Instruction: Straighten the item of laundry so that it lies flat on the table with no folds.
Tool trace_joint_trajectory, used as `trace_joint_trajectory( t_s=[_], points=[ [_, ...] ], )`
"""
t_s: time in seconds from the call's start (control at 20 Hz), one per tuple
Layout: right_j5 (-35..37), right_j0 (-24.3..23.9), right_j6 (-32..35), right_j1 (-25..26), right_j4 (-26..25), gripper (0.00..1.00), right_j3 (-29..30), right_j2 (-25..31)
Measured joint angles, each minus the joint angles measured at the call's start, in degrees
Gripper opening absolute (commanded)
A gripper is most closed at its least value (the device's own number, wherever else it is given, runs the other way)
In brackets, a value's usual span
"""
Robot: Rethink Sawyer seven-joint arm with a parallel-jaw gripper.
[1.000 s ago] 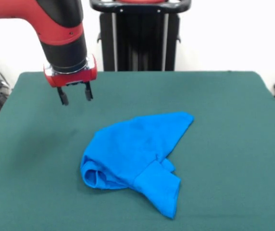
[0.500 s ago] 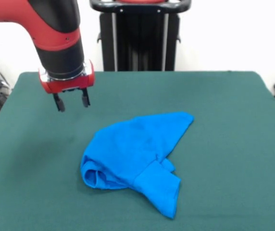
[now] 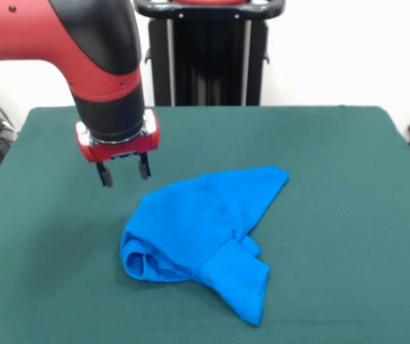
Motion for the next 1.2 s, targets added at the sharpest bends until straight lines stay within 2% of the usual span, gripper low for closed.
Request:
trace_joint_trajectory(
  t_s=[0.3,0.75,1.2],
  points=[
    [2.7,1.7,0.0,2.5,0.0,1.00,-3.7,0.4],
    [5.6,1.8,0.0,4.9,0.0,1.00,-8.5,1.0],
    [8.5,1.8,-1.0,5.6,0.0,1.00,-12.5,2.2]
  ],
)
